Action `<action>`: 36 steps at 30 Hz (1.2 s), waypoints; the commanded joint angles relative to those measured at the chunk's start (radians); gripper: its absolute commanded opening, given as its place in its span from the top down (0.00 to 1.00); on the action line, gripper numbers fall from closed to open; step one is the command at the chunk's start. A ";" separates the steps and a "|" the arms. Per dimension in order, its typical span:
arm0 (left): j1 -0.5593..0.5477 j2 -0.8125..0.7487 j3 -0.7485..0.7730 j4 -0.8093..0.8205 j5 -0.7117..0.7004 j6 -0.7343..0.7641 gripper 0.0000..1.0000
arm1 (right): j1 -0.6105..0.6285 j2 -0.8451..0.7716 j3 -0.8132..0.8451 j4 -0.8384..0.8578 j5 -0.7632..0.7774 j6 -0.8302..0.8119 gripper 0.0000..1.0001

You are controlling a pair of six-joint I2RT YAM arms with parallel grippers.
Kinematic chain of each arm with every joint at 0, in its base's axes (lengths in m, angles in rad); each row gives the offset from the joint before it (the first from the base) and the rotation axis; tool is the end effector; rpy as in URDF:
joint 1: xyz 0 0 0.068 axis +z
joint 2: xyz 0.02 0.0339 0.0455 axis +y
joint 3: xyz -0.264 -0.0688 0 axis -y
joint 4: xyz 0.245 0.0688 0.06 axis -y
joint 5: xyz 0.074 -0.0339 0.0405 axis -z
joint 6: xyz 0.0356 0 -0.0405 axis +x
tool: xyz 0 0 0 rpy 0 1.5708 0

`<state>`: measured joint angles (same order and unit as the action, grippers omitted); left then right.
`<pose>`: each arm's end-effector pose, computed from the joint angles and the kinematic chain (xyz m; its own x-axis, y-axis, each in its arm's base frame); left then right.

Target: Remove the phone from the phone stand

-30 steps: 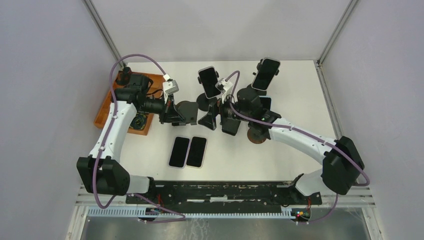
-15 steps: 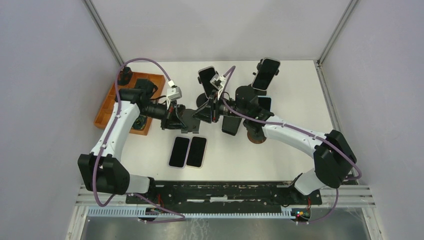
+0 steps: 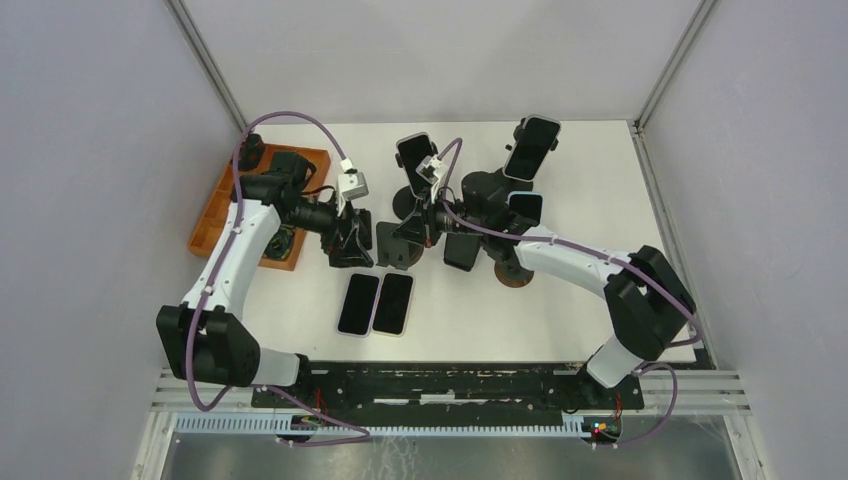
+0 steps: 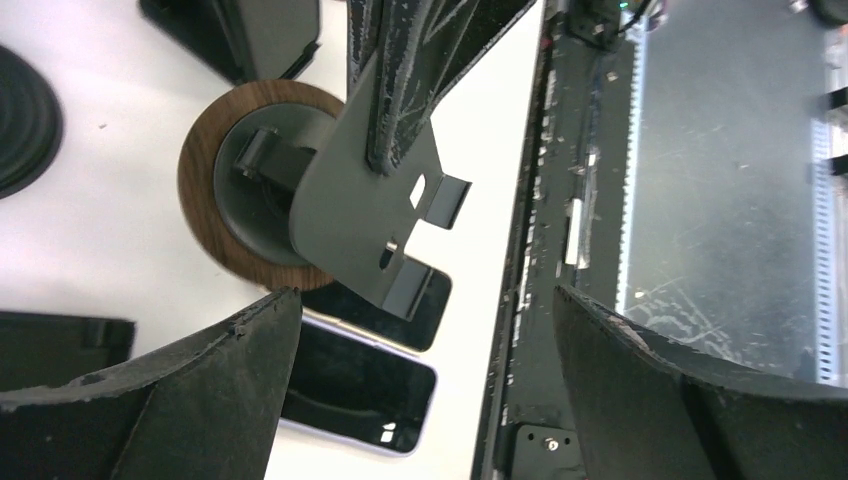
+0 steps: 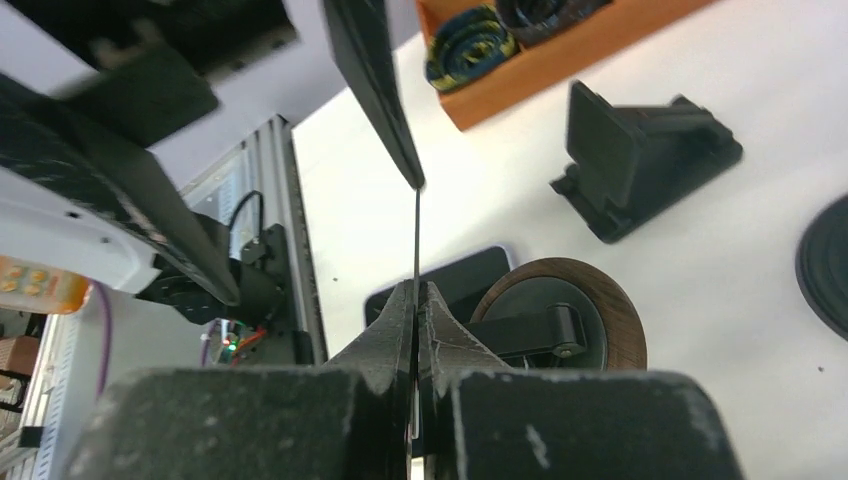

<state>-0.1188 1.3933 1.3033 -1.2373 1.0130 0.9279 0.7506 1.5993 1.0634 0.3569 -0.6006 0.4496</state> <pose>0.2399 -0.0590 0.3210 -0.3650 0.4702 -0.8036 0.9307 0.2085 -0.3007 0.2572 0.2674 0.2855 -0.5386 -0.0120 -0.8425 -0.8165 0.2545 0.5183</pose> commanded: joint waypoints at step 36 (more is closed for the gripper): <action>0.028 -0.059 0.039 0.118 -0.126 -0.075 0.00 | -0.036 0.322 0.394 -0.293 0.231 -0.344 0.29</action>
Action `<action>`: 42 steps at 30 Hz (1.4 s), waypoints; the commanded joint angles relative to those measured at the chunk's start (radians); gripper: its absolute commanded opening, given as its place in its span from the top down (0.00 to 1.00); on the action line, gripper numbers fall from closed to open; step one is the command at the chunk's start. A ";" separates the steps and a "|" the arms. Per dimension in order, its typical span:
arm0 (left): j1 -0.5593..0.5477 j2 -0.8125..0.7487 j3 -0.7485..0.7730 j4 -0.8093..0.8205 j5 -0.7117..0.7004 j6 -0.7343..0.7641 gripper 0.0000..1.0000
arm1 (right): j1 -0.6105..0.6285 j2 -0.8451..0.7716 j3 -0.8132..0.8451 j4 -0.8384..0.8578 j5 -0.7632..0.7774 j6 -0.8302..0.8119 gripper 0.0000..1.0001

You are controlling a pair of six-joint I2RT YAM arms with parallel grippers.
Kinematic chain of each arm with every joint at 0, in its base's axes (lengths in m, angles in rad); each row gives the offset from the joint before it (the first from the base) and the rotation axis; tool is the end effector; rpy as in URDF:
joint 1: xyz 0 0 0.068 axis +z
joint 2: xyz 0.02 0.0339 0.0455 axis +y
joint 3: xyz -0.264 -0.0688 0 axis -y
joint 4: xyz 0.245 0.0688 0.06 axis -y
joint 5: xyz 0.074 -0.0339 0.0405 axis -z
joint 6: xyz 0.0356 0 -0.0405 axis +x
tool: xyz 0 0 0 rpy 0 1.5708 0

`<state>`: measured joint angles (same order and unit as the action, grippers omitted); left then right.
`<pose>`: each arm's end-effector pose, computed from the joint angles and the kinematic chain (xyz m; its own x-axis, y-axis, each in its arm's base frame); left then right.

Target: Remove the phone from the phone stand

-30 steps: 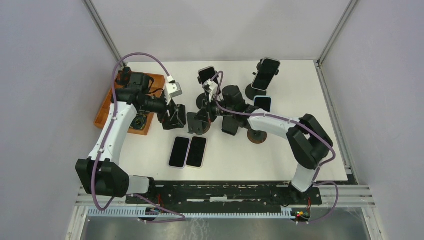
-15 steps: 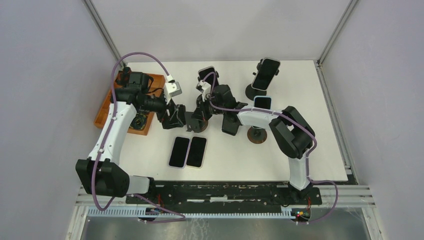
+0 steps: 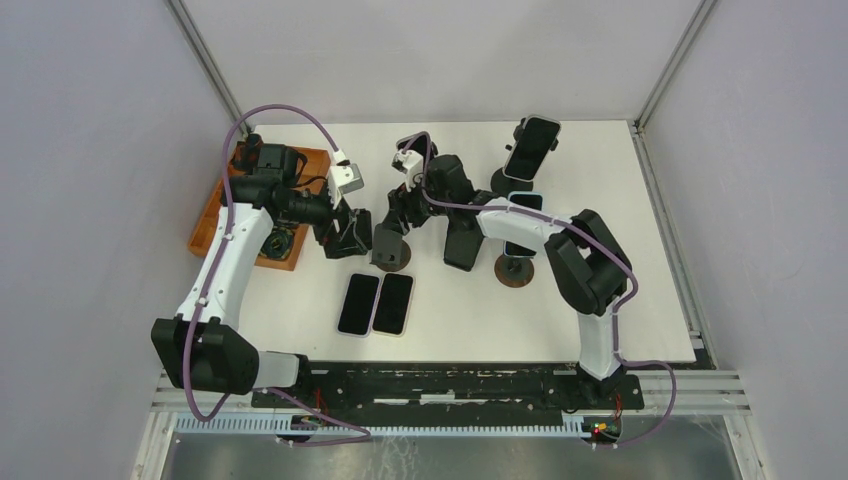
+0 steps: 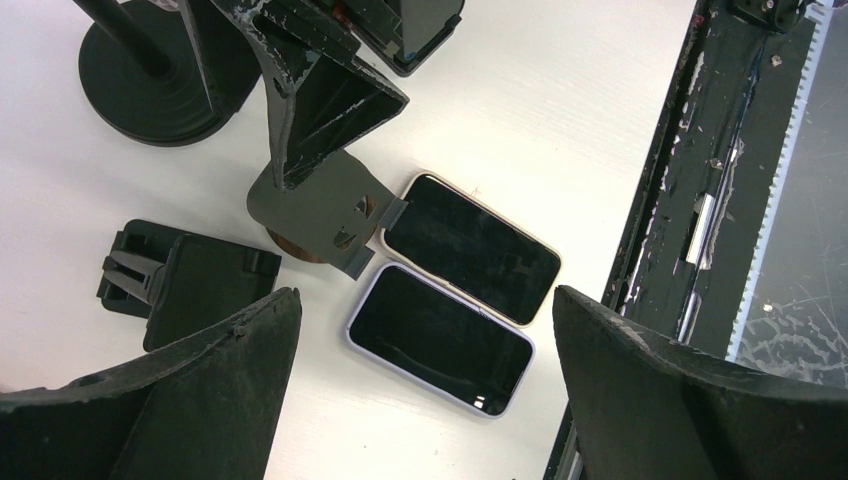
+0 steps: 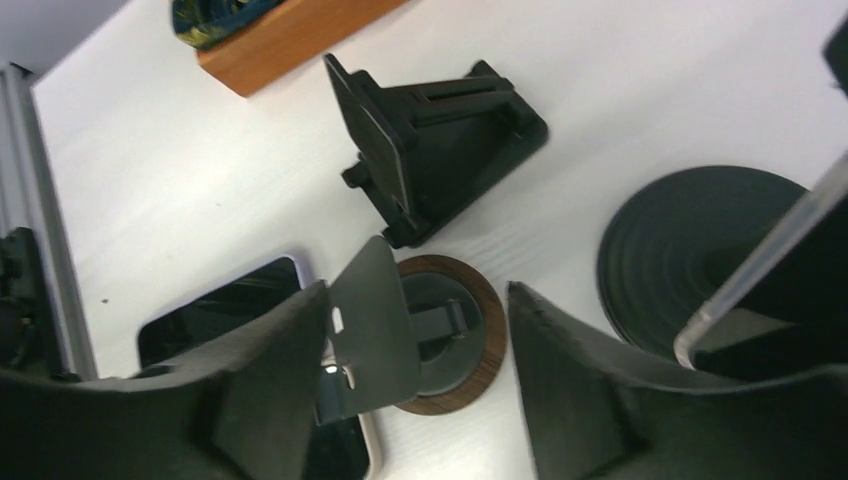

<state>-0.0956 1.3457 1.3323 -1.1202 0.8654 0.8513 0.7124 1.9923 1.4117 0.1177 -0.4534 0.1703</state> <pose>0.2442 -0.0506 0.3396 -0.3064 0.5193 -0.7978 0.9305 0.3400 -0.1361 0.3384 0.3129 0.2228 -0.4829 -0.2158 -0.8487 -0.8142 0.4675 0.3444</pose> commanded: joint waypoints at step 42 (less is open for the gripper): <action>0.005 0.000 0.042 -0.062 0.084 0.038 0.00 | 0.004 -0.814 -0.553 -0.107 0.514 -0.004 0.02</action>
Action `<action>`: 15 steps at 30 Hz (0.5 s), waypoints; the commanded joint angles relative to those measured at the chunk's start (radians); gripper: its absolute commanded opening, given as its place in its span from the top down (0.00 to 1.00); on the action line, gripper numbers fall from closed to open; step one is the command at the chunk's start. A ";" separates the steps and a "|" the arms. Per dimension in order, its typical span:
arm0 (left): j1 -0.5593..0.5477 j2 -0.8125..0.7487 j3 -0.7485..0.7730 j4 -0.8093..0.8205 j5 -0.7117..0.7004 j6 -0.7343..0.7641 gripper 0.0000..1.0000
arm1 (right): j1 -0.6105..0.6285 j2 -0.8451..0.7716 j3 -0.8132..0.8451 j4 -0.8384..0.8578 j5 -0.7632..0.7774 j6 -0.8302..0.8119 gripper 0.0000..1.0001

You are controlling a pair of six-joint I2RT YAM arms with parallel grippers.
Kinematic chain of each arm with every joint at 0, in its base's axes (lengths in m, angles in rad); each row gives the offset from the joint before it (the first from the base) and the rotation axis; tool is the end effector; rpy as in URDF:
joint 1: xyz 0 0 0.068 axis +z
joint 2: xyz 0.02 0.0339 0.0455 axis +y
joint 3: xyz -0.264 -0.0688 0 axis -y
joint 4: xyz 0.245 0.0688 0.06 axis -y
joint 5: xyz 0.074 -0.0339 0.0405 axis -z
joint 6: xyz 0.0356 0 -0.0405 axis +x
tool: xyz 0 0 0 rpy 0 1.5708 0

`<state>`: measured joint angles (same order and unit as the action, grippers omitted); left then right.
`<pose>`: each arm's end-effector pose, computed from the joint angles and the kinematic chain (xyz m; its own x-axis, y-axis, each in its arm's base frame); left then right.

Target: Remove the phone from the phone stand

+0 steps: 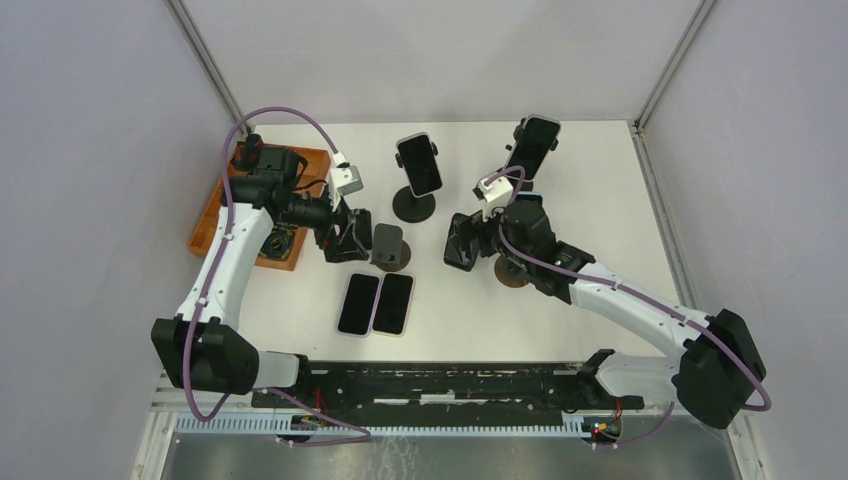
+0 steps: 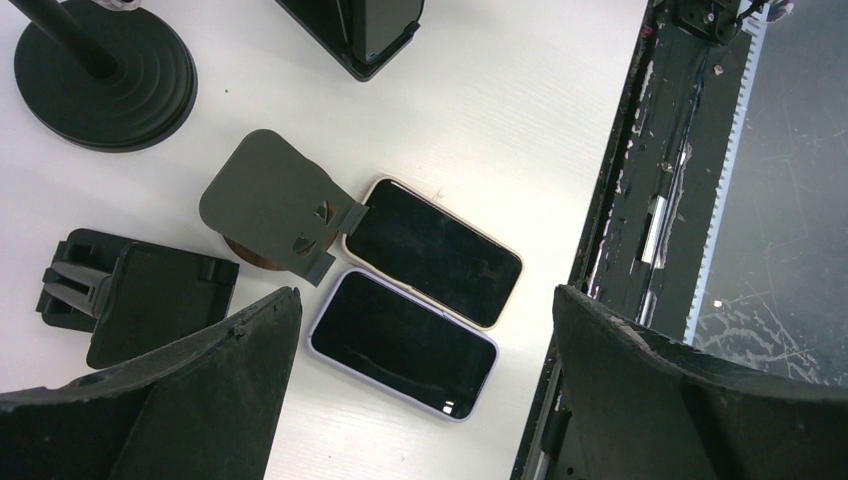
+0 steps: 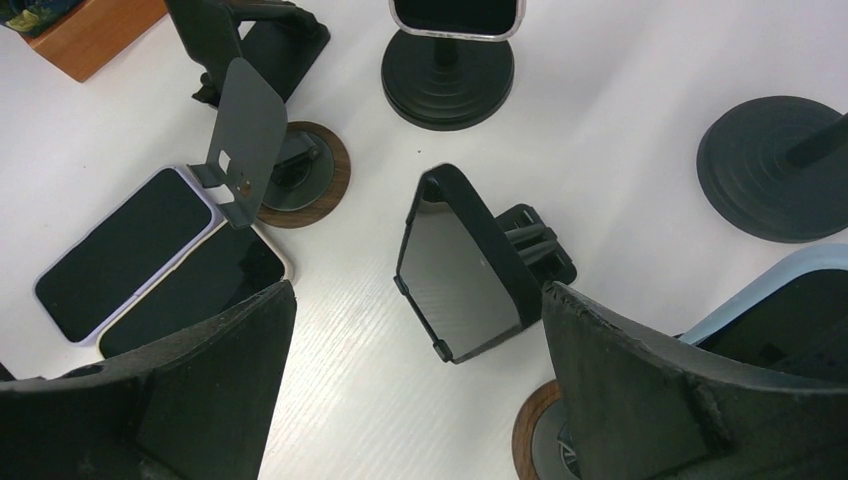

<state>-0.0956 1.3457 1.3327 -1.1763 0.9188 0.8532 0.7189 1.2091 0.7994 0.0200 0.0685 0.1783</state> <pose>0.2386 -0.0513 0.3389 -0.3419 0.4920 -0.8006 0.9278 0.3119 -0.2046 0.2097 0.1803 0.2763 -0.3894 -0.1057 -0.9150 -0.5490 0.8243 0.1385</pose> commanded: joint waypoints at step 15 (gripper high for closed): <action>0.004 0.001 0.038 -0.005 0.027 0.038 0.00 | -0.002 -0.151 -0.135 0.057 -0.111 0.101 0.02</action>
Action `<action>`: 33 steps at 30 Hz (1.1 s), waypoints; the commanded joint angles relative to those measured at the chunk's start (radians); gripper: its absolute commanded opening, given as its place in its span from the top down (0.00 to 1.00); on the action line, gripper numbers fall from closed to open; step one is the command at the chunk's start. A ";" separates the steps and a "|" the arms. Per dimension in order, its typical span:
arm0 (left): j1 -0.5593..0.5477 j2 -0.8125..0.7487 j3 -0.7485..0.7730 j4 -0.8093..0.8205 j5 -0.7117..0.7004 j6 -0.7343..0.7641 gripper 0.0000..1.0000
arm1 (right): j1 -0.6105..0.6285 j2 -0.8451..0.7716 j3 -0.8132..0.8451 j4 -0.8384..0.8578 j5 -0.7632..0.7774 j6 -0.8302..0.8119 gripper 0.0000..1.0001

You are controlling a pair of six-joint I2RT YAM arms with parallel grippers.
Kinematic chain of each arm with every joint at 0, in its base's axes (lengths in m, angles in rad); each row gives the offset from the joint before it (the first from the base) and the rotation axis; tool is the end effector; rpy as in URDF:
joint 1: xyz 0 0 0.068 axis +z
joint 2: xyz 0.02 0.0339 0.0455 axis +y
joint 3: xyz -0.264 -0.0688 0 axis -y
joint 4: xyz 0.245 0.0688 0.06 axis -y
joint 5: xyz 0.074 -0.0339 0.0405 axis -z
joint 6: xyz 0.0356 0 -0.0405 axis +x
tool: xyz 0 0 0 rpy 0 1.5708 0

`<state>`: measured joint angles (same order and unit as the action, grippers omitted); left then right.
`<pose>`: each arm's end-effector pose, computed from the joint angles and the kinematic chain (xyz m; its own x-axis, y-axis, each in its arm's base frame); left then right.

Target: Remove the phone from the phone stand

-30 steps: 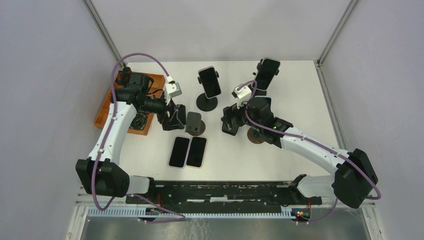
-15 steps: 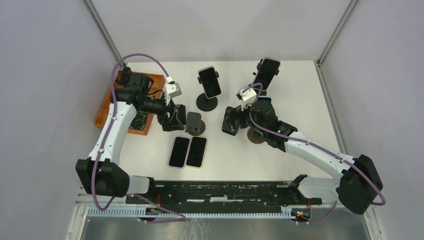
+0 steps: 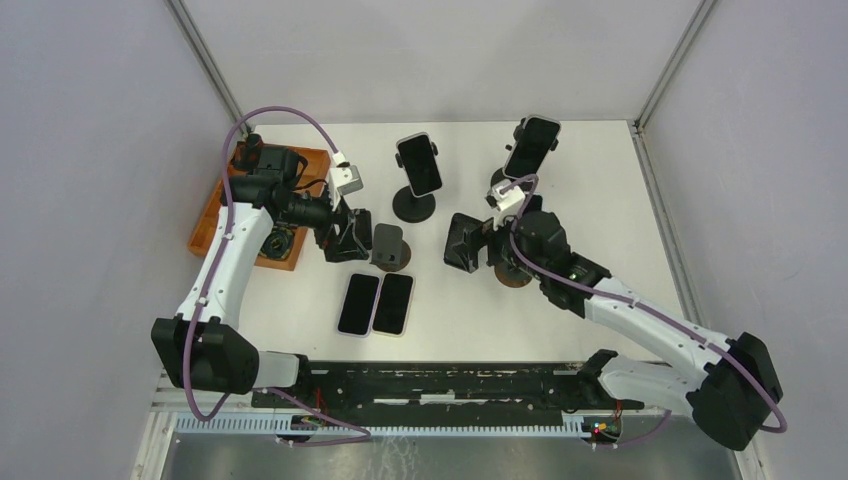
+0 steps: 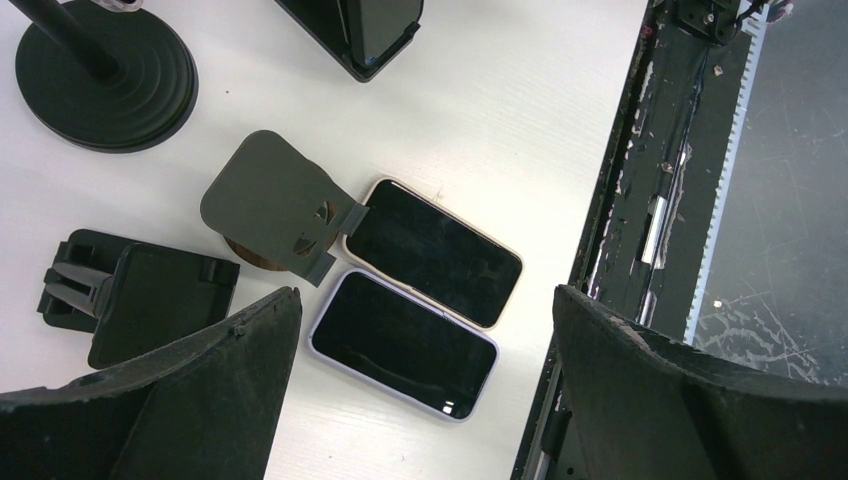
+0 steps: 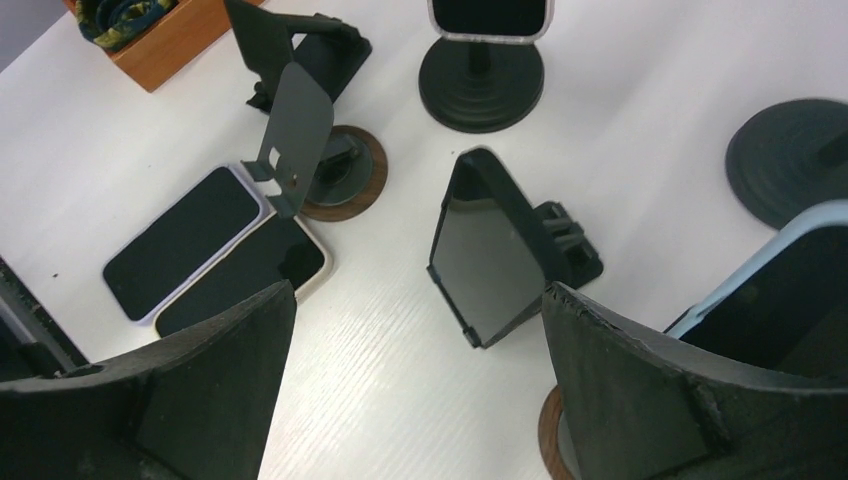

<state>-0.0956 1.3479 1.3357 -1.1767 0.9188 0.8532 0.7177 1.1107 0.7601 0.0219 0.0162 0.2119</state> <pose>0.2392 -0.0514 0.3393 -0.3416 0.4920 -0.8008 0.9279 0.3119 -0.2043 0.1941 0.1687 0.2869 -0.3736 -0.0470 -0.9264 -0.5804 0.7909 0.1939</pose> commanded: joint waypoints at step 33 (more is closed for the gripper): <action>0.005 0.006 0.035 -0.047 0.033 0.070 0.00 | 0.000 0.483 -0.103 0.592 0.143 0.067 0.48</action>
<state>-0.0956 1.3483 1.3365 -1.2007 0.9195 0.8749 0.7177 1.5658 0.6094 0.5163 0.1589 0.3004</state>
